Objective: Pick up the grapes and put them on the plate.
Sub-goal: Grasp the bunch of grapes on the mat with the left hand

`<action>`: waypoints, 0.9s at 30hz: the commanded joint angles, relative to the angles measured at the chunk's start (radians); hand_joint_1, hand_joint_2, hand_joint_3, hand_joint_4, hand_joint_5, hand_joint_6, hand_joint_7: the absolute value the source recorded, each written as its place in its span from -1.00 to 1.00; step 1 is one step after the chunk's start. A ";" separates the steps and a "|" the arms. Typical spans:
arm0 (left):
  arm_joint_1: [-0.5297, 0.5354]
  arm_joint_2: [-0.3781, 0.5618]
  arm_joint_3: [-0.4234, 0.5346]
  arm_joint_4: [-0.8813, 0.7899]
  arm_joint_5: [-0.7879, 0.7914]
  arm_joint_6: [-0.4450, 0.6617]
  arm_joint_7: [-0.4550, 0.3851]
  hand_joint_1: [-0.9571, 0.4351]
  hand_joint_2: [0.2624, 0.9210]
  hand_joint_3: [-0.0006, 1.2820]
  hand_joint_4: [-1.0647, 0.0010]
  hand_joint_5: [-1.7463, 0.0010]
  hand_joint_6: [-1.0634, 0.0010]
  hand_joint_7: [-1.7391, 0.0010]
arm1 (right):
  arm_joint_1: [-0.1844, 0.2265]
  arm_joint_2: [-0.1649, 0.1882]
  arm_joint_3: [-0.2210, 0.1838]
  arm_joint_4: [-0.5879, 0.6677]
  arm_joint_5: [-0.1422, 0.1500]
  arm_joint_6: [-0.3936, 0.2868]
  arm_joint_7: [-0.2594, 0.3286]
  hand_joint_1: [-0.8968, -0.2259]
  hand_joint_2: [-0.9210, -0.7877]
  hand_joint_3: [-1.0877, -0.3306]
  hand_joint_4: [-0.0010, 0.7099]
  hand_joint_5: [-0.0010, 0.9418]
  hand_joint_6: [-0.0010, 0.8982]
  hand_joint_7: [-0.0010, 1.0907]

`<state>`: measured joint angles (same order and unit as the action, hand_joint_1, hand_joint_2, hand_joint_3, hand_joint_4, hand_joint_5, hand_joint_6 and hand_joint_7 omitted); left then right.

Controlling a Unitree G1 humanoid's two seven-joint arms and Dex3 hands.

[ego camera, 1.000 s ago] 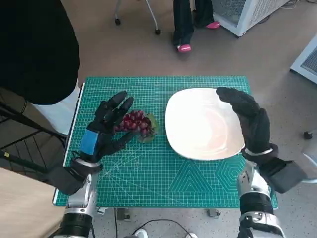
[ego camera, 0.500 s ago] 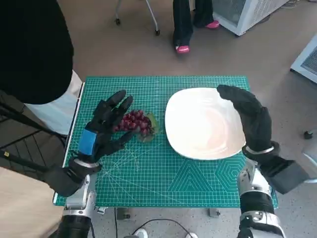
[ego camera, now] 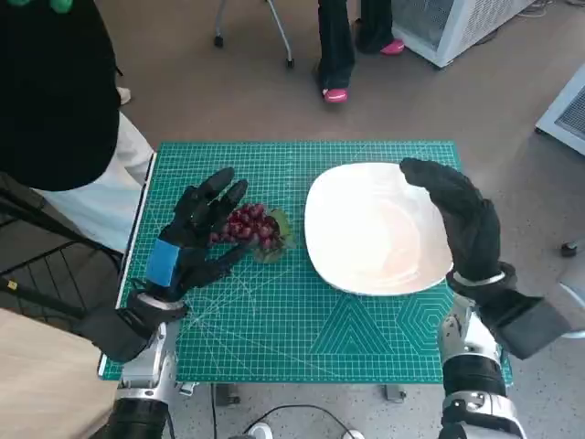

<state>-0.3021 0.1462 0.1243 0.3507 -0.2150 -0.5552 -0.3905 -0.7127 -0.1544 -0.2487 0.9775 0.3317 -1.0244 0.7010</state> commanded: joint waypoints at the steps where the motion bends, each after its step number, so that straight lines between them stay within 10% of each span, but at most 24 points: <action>1: 0.020 -0.010 -0.008 -0.026 -0.013 0.007 -0.002 0.16 1.00 -0.67 0.26 1.00 0.66 0.47 | 0.030 0.000 0.002 0.001 0.002 -0.001 0.006 0.23 -1.00 0.48 0.00 -1.00 -0.28 -0.99; 27: 0.029 -0.005 0.000 -0.030 -0.011 0.000 -0.003 0.13 1.00 -0.70 0.27 1.00 0.65 0.48 | 0.020 0.001 0.005 -0.001 0.024 0.017 0.030 0.22 -1.00 0.45 -0.01 -1.00 -0.27 -0.99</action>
<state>-0.2772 0.1362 0.1221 0.3316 -0.2151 -0.5514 -0.3897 -0.7081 -0.1529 -0.2454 0.9749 0.3500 -1.0225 0.7172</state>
